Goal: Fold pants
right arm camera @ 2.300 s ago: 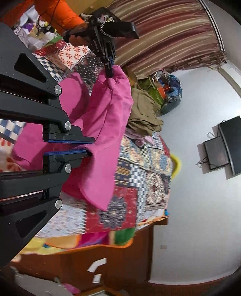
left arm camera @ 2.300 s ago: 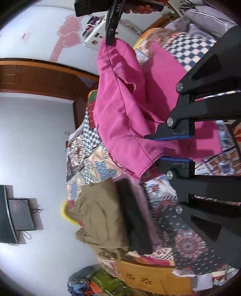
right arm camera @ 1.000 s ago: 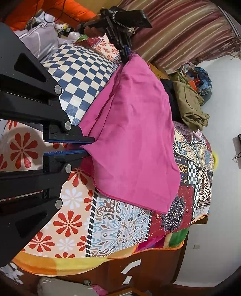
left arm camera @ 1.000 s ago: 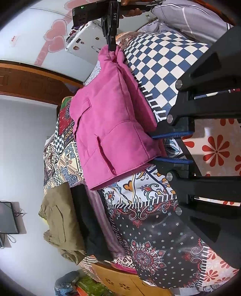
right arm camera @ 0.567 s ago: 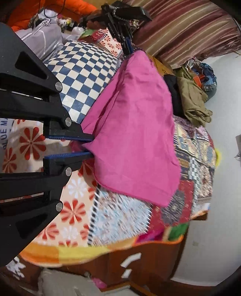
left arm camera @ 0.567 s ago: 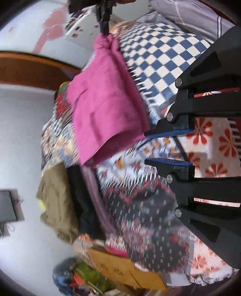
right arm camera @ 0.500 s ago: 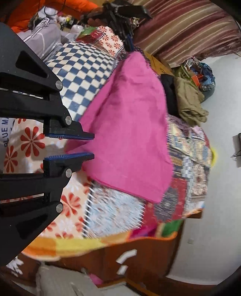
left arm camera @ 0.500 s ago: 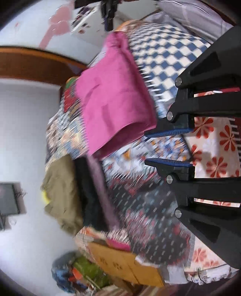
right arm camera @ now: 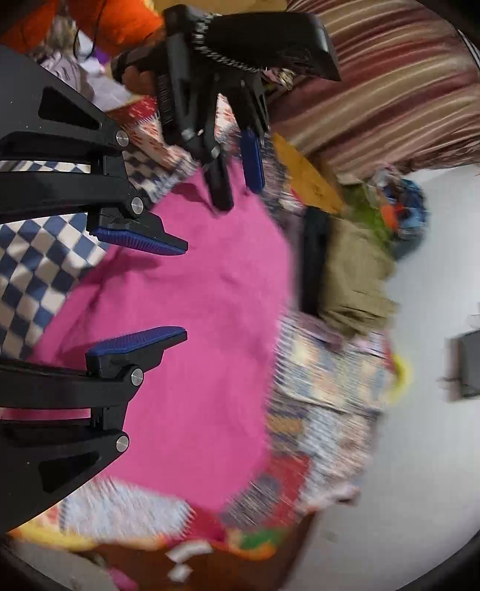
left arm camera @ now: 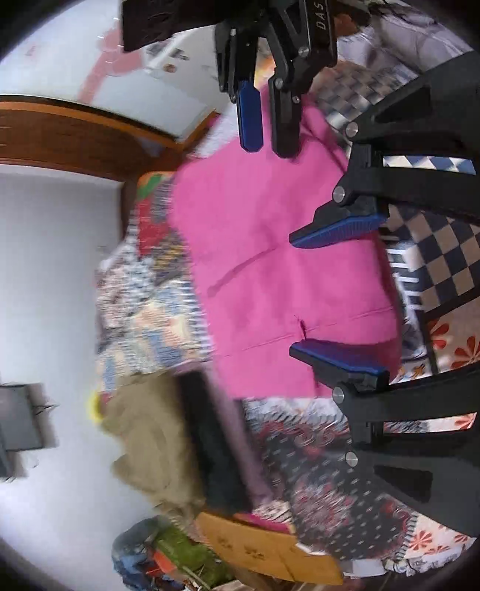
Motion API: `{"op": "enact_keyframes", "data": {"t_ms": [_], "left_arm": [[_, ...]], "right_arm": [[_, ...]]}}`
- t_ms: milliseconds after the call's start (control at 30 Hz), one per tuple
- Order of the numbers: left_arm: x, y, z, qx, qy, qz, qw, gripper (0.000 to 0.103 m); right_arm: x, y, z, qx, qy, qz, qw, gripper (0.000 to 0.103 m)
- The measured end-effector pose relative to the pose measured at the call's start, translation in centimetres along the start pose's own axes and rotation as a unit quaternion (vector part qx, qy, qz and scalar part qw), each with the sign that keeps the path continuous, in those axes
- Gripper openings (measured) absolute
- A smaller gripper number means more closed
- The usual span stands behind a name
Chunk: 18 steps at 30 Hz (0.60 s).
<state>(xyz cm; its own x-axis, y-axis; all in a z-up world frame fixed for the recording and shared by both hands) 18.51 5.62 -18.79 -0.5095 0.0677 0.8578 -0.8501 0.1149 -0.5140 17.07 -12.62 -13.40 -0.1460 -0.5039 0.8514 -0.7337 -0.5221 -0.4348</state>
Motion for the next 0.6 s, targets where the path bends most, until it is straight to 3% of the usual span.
{"op": "enact_keyframes", "data": {"t_ms": [67, 200, 300, 367, 500, 600], "left_arm": [[-1.8, 1.1, -0.3, -0.004, 0.0, -0.032, 0.9995, 0.053], [-2.3, 2.5, -1.5, 0.016, 0.026, -0.037, 0.9988, 0.057], [-2.1, 3.0, -1.4, 0.004, 0.006, -0.031, 0.9995, 0.063], [-2.3, 3.4, -1.3, -0.005, -0.024, -0.024, 0.9994, 0.077], [-2.9, 3.9, -3.2, 0.041, 0.022, -0.038, 0.9982, 0.077], [-2.8, 3.6, -3.7, 0.054, 0.026, -0.045, 0.9972, 0.077]], "right_arm": [[-1.1, 1.2, 0.9, -0.004, 0.007, -0.023, 1.0, 0.037], [-0.6, 3.3, 3.4, -0.043, 0.002, -0.031, 0.999, 0.037], [0.2, 4.9, 5.1, -0.066, 0.024, -0.03, 0.997, 0.045], [0.5, 6.1, 6.1, -0.074, 0.05, -0.038, 0.995, 0.045], [1.9, 7.5, 8.5, -0.11, 0.059, -0.036, 0.992, 0.045], [3.3, 7.2, 8.5, -0.086, 0.132, -0.034, 0.987, 0.045]]}}
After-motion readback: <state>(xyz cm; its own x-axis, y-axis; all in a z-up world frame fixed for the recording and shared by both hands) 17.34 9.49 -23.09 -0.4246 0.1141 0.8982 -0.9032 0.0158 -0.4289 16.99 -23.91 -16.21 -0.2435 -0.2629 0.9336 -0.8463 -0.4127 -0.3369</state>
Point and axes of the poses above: each gripper's, at about its wrist camera, not at the fingertips, and x roughly against the way its jaws point, z to its right, y to its underside, the point moved 2 cm from there along -x, roughly the way its jaws point, and after that the axes turned 8 degrees about -z, right-handed, at the moved point
